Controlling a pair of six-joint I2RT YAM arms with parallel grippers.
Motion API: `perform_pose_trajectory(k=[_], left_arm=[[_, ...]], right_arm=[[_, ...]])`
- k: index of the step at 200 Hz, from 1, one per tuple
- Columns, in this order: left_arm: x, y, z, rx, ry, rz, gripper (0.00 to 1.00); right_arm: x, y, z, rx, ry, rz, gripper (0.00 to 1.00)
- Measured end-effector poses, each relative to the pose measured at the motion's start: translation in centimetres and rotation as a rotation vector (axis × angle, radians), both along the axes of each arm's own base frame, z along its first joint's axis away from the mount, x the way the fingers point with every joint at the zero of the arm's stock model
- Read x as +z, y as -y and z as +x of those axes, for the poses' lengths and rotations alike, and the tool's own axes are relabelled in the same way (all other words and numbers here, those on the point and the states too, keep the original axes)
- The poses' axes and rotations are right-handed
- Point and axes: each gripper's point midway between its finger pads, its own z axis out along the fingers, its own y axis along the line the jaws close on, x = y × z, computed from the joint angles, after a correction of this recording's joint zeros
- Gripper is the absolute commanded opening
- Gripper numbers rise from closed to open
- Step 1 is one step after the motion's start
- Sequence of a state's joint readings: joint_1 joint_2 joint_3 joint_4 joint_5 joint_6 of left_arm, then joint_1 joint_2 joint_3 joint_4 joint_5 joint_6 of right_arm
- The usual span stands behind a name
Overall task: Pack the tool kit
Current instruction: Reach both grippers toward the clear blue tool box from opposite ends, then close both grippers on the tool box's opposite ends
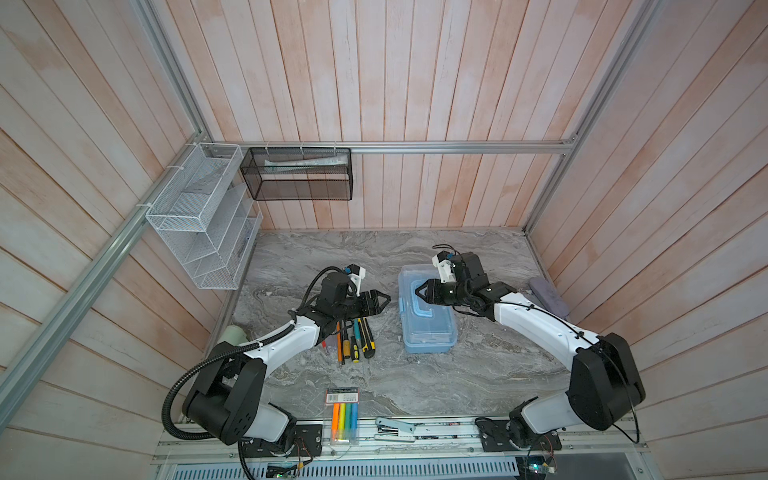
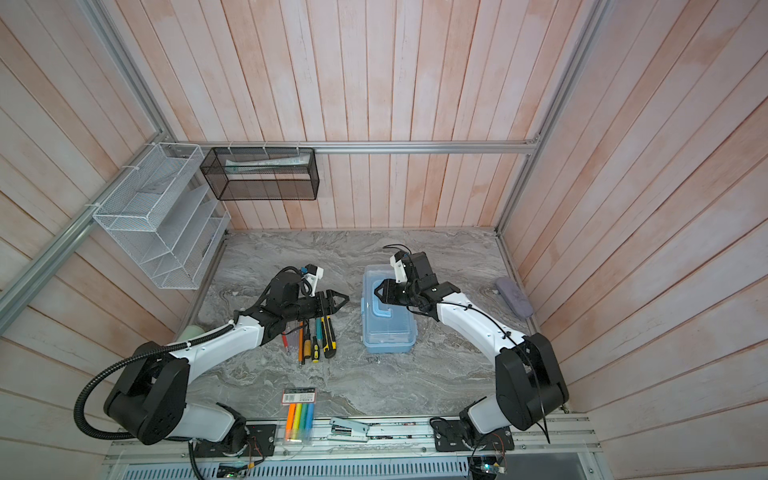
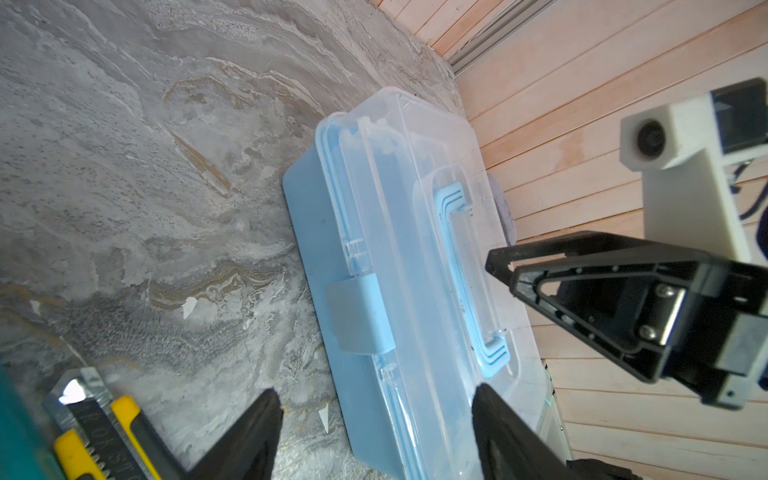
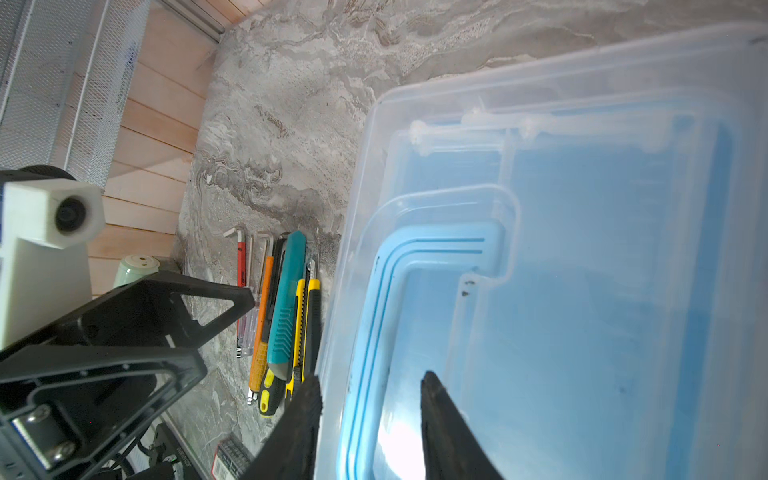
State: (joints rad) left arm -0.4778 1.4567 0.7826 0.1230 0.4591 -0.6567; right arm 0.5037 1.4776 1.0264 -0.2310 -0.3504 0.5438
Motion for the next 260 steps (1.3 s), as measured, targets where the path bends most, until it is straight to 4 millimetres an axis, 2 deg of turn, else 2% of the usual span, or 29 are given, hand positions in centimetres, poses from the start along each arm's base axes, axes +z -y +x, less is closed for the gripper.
perform_pose_trajectory(k=[86,145,211,260], left_arm=[[-2.1,0.4,0.4,0.010,-0.039,0.019,0.75],[-3.2,1.2,0.8,-0.002,-0.059,0.031,0.75],[-2.6,2.8,1.9,-0.028,-0.038,0.017,0.75],[-2.7,3.8,2.4,-0.053,-0.027,0.011,0.75]], right_arm=[[-1.2,-1.5,-1.1,0.072,-0.065,0.057,0.38],[-1.1,-2.5,-1.1,0.104,-0.095,0.104,0.38],[-1.1,-3.6,-1.9,0.175,-0.144,0.165,0.37],[-1.1,-3.6,-1.9,0.177,-0.164,0.151,0.37]])
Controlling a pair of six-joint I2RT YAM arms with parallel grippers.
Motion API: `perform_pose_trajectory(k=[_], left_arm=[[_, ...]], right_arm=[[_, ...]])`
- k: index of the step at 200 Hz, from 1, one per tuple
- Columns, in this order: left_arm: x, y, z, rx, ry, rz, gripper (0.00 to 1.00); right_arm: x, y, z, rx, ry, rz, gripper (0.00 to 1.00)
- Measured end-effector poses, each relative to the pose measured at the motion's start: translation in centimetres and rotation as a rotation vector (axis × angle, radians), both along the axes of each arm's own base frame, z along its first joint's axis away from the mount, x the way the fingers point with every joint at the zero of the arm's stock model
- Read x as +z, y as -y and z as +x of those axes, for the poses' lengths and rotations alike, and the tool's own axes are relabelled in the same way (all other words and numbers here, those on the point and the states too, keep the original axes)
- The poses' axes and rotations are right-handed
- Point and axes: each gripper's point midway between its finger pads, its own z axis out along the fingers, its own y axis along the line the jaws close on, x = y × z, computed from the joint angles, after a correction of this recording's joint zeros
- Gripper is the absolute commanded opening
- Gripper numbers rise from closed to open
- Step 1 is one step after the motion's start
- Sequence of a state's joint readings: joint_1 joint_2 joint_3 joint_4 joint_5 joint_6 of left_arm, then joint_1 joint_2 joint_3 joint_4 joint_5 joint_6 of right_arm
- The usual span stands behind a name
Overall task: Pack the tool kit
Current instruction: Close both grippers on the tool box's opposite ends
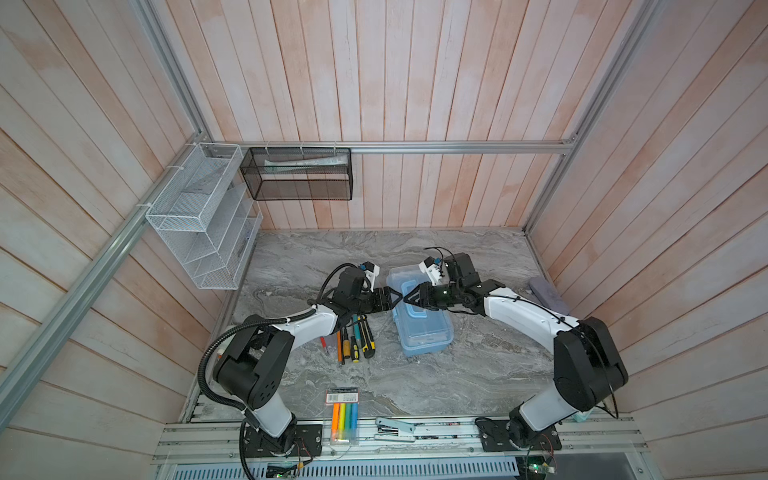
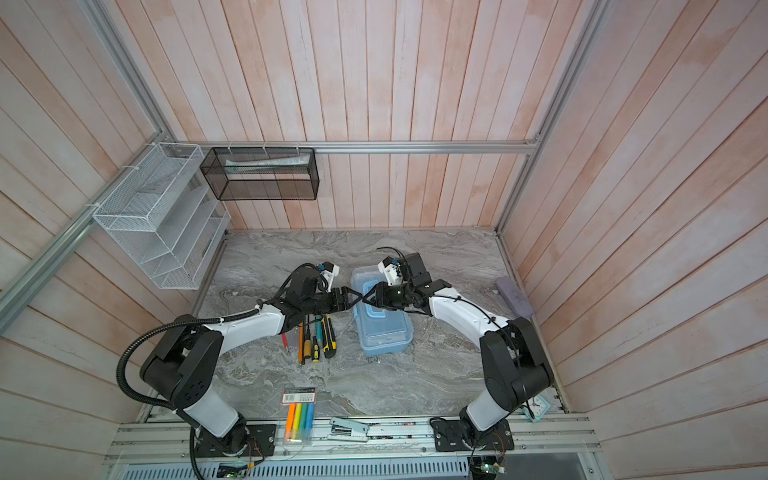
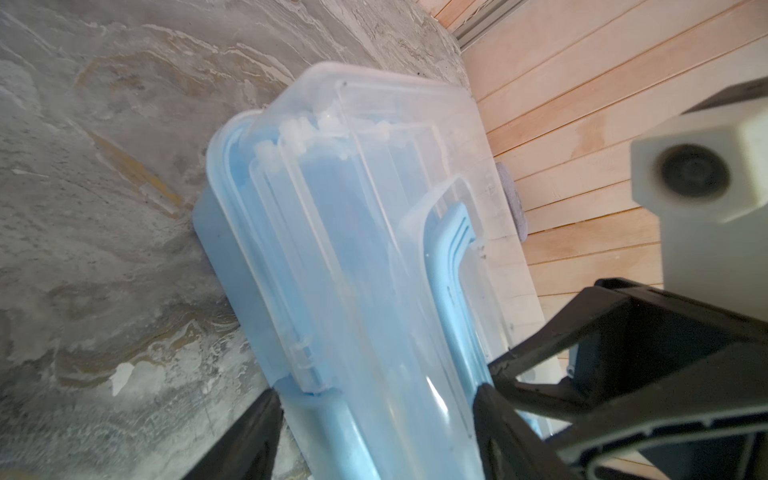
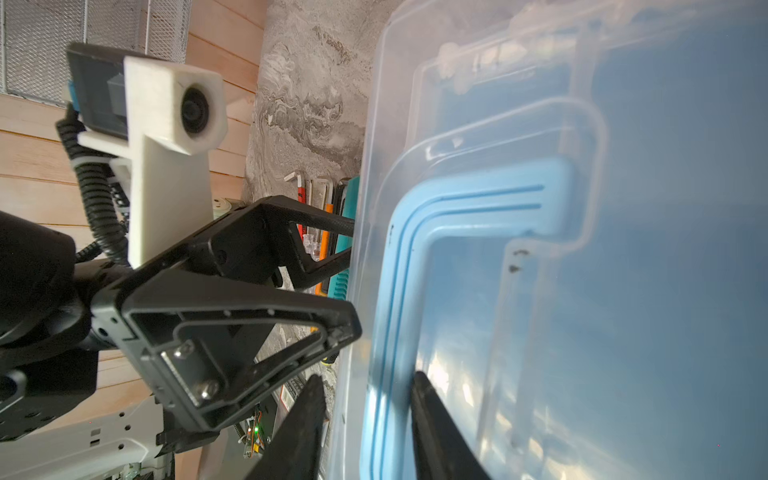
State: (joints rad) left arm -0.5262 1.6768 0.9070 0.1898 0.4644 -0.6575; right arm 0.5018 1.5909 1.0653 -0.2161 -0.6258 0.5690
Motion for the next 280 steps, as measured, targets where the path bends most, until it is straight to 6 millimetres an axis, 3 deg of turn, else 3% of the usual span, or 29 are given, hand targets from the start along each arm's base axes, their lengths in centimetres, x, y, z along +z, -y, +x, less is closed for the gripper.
perform_pose_trajectory(k=[105,125,164,194,245,280], left_arm=[[-0.1,0.2,0.6,-0.005,0.026,-0.002,0.74],[0.2,-0.5,0.8,0.008,0.037,0.026,0.74],[1.6,-3.0,1.2,0.075,0.077,0.096,0.64],[1.2,-3.8,1.2,0.099,0.076,0.140,0.60],[-1.1,-3.3,1.6,0.086,0.029,0.172,0.59],[-0.6,-2.1,2.3,0.068,0.041,0.167,0.59]], right_arm=[[-0.1,-0.2,-0.3,0.039,-0.006,-0.006,0.37],[-0.2,0.0,-0.2,0.035,0.002,-0.016,0.37],[-0.3,0.2,0.0,0.025,0.018,-0.033,0.37],[-0.4,0.2,0.0,0.021,0.022,-0.039,0.38],[-0.2,0.0,0.0,0.028,0.025,-0.044,0.40],[-0.3,-0.2,0.0,0.036,0.017,-0.059,0.40]])
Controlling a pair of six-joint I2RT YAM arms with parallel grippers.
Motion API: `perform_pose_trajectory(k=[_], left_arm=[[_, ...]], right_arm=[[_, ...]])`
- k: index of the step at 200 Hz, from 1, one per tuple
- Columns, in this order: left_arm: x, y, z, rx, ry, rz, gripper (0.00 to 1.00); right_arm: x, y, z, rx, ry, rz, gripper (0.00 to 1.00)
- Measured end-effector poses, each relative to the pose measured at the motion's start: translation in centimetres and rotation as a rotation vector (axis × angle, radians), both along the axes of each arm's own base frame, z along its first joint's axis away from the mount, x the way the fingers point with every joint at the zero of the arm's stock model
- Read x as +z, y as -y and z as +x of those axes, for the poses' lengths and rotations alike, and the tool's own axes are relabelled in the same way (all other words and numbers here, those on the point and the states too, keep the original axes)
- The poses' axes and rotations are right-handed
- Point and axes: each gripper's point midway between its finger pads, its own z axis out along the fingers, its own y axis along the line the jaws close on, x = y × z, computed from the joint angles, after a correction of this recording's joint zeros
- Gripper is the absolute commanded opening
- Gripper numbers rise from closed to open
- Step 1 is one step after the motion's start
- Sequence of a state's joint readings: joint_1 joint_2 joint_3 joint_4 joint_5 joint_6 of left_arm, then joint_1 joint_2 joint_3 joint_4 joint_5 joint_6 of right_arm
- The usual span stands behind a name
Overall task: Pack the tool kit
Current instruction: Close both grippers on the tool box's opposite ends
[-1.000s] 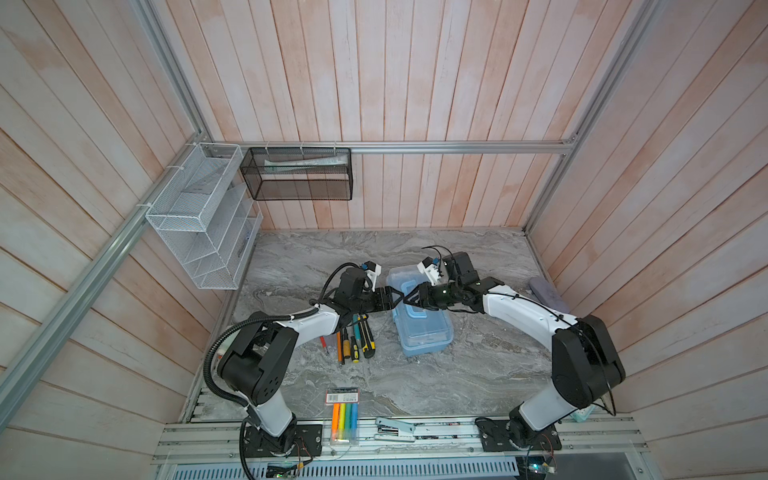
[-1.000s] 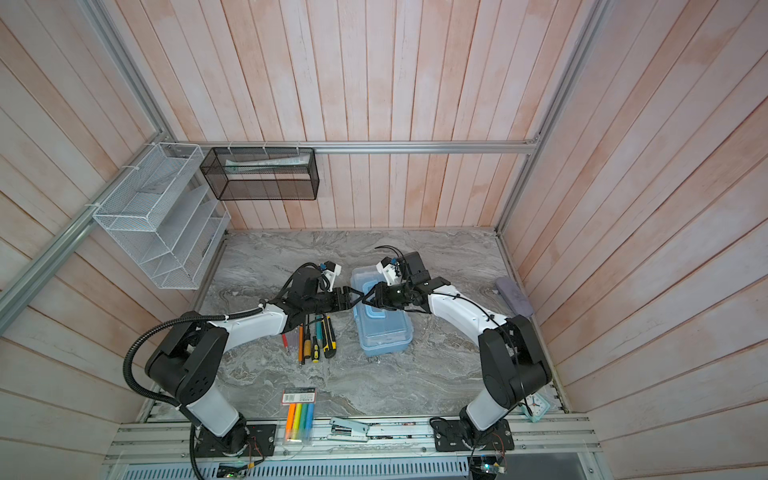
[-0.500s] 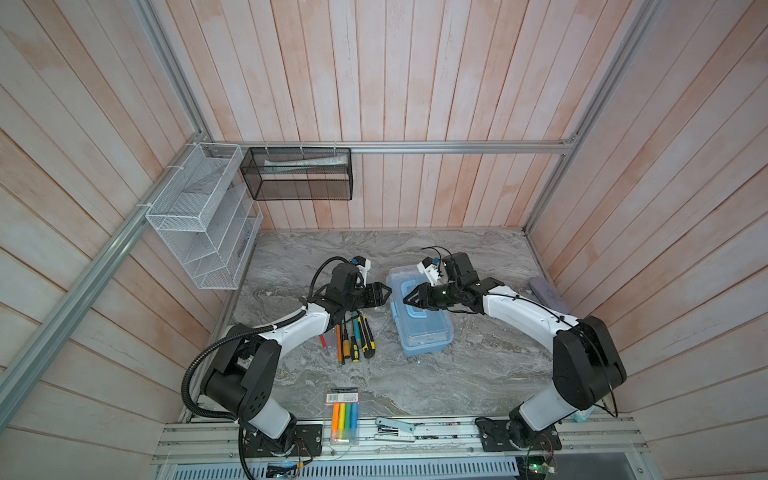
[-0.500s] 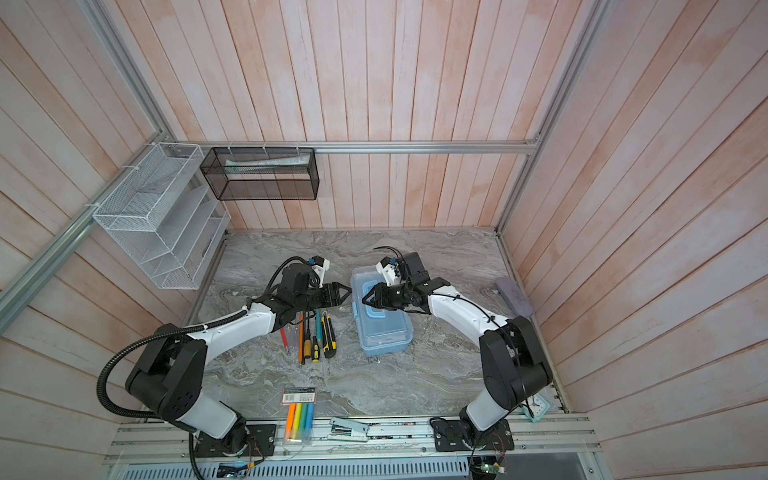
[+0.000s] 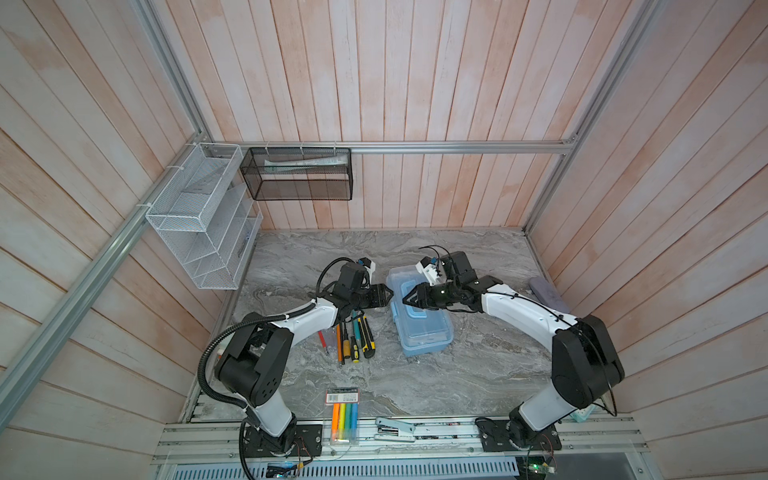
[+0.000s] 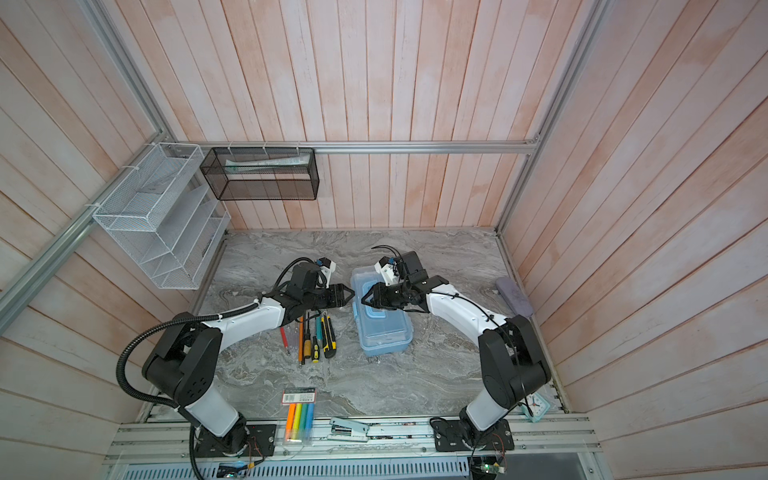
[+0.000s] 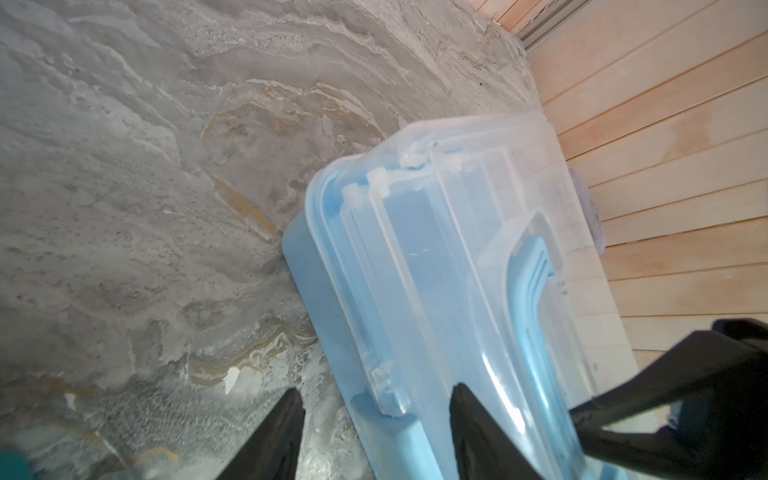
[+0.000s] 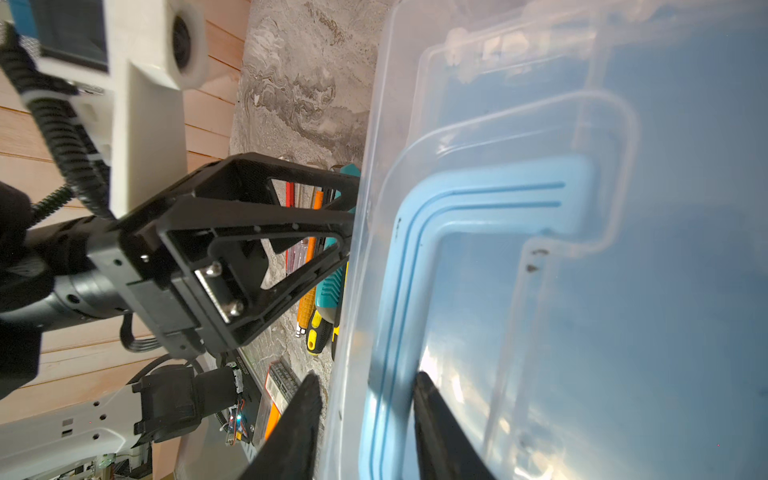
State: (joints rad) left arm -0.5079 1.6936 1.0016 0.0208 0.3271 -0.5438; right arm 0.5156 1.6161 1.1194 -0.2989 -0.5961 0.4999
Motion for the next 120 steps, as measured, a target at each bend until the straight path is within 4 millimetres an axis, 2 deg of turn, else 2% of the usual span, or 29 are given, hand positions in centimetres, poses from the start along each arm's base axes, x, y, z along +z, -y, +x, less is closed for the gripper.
perform_pose_trajectory(k=[61,92,120], left_arm=[[-1.5,0.0,0.3,0.009,-0.029,0.023,0.60],[-1.6,-0.1,0.5,0.018,-0.027,0.030,0.60],[-1.7,-0.3,0.6,0.024,-0.027,0.033,0.59]], right_arm=[[-0.2,-0.3,0.2,0.008,-0.019,0.017,0.38],[-0.4,-1.2,0.8,0.012,0.029,-0.074,0.38],[-0.4,-1.5,0.6,0.026,0.041,-0.064,0.36]])
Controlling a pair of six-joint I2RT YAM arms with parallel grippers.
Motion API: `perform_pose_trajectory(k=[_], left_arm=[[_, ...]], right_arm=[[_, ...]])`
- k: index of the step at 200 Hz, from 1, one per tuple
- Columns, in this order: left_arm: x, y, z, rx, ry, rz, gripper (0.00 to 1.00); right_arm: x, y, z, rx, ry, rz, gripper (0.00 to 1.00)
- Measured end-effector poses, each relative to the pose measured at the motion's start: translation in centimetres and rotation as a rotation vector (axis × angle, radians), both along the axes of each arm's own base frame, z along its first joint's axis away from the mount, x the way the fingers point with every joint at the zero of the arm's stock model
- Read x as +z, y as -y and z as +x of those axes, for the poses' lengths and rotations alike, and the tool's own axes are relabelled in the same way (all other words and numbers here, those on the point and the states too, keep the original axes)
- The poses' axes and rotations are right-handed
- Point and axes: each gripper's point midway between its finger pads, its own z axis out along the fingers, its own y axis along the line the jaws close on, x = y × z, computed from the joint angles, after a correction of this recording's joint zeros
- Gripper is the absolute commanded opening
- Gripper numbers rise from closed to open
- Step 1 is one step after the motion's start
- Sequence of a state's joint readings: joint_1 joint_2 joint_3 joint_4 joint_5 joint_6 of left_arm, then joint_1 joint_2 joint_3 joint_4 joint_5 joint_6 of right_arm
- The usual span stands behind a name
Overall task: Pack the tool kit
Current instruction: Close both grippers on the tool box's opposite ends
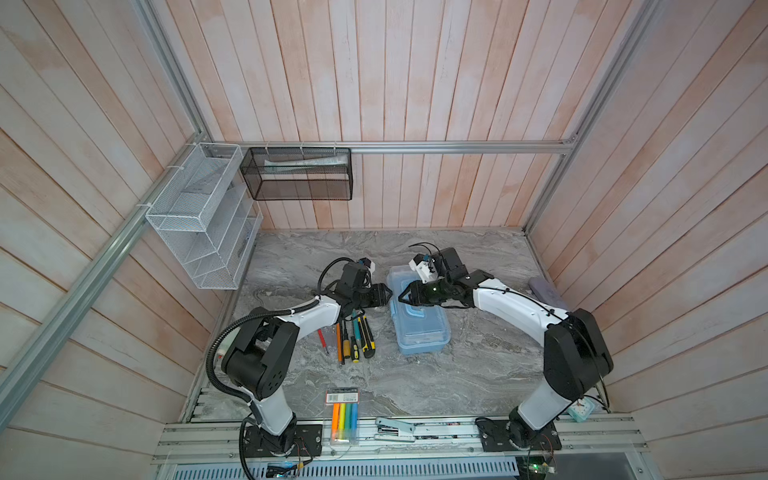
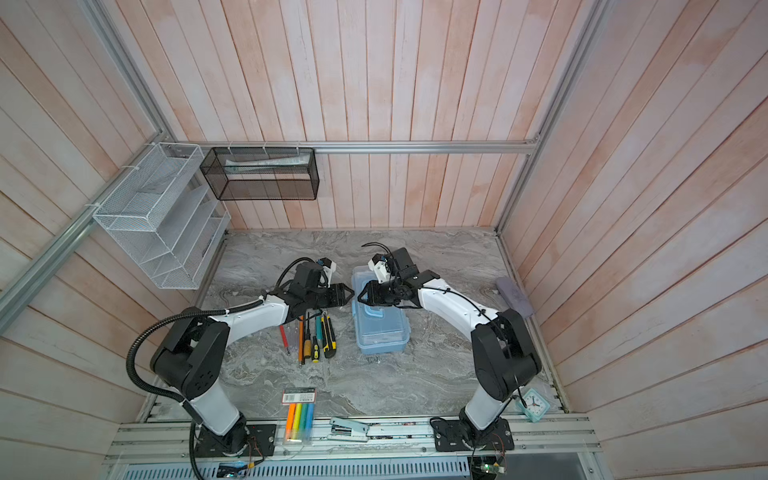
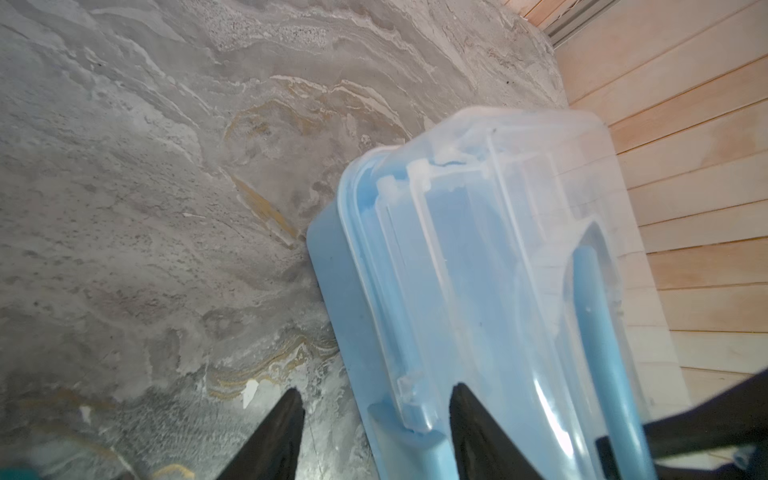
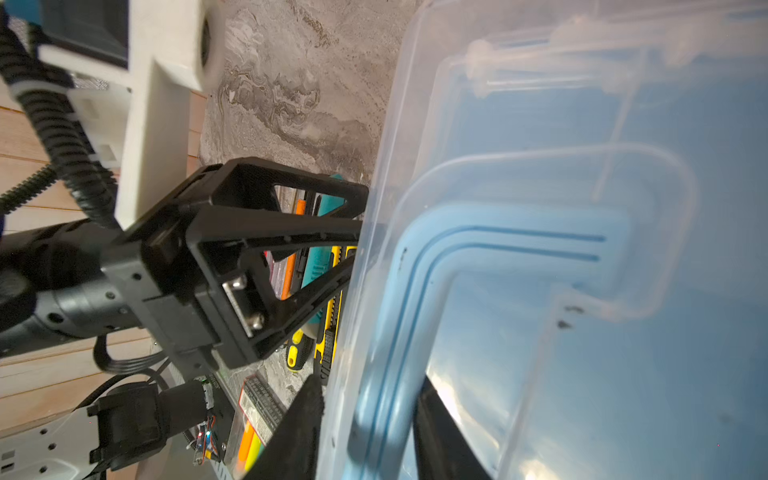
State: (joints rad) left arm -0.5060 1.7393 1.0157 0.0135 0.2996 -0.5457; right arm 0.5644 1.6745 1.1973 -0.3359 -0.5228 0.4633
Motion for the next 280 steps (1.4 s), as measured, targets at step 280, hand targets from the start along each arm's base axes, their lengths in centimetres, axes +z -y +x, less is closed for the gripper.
perform_pose_trajectory(k=[280], left_arm=[[5.2,0.8,-2.9,-0.085,0.053,-0.214,0.80]], right_arm=[[3.0,4.4,-4.7,0.053,-0.116,0.493,0.00]])
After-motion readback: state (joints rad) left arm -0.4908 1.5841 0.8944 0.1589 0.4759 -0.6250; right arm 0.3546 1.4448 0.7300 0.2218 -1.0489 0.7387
